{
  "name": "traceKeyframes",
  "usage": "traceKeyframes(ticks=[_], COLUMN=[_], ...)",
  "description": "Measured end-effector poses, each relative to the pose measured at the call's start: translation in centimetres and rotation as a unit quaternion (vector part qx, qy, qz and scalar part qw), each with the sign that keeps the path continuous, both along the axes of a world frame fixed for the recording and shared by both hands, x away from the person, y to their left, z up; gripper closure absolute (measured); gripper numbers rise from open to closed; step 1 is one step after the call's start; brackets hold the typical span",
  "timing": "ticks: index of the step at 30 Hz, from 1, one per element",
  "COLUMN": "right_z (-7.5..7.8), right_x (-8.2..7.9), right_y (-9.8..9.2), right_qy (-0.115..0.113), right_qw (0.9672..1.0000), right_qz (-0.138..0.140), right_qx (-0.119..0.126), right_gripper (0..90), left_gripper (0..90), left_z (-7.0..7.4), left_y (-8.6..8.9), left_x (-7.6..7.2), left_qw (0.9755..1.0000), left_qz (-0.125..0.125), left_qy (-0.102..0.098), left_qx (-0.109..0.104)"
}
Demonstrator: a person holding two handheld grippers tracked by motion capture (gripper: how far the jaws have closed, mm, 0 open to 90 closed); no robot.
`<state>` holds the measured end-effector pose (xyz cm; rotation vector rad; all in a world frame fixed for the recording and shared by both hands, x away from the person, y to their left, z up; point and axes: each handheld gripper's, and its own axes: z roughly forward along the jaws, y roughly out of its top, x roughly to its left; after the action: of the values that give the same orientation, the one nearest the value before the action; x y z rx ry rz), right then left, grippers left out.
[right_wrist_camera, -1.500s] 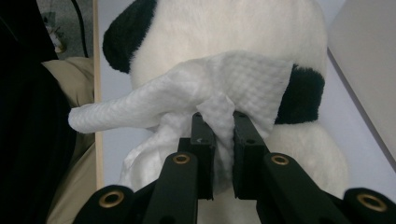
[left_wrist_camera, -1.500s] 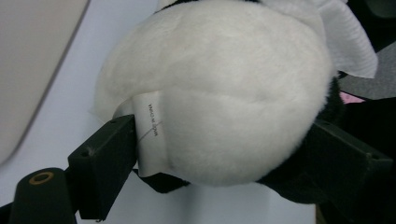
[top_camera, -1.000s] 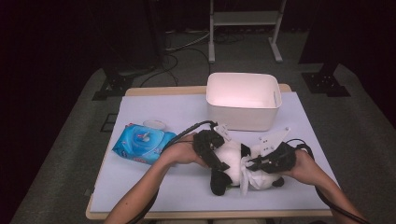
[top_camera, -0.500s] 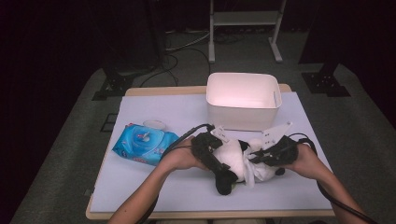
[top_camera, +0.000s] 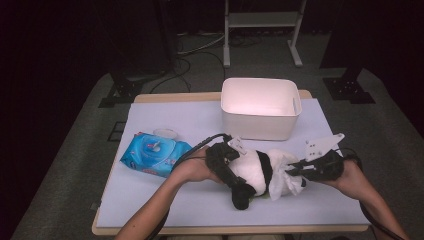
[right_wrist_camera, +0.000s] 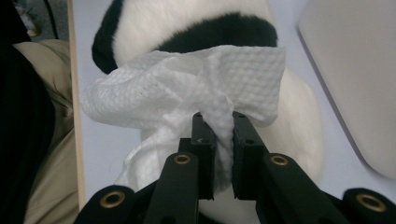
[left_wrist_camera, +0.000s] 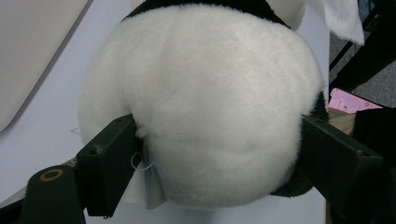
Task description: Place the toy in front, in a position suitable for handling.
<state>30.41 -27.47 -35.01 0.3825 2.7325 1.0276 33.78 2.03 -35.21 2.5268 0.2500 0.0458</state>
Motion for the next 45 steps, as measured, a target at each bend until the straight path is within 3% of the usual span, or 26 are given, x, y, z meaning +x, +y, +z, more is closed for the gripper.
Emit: traceKeyframes(ticks=[8,14,21,31,45], right_z=[-1.3,-2.0,-1.0,0.3,0.8], right_x=[0.2,0.5,0.8,1.5,2.2], right_y=[-3.4,-4.6,-3.1,-0.2,3.6], right_qy=[0.027,0.043,0.025,0.014,0.016], right_qw=[0.9984,0.9967,0.9983,0.9997,0.9995], right_qz=[-0.049,-0.069,-0.049,-0.014,0.022], right_qx=[-0.006,-0.006,-0.020,-0.014,-0.016], right_gripper=[80.9,80.7,80.6,80.5,80.3], left_gripper=[16.3,16.3,16.3,16.3,16.4], left_z=[0.3,0.8,0.6,0.3,0.2], left_y=[0.0,0.0,0.2,0.4,0.4], left_x=[0.0,0.2,0.3,0.5,0.5], left_qw=[1.0000,0.9999,0.9998,0.9997,0.9995], left_qz=[0.000,-0.002,-0.002,-0.007,-0.006], left_qy=[-0.001,0.005,0.009,0.008,0.005], left_qx=[-0.006,-0.013,-0.019,-0.024,-0.030])
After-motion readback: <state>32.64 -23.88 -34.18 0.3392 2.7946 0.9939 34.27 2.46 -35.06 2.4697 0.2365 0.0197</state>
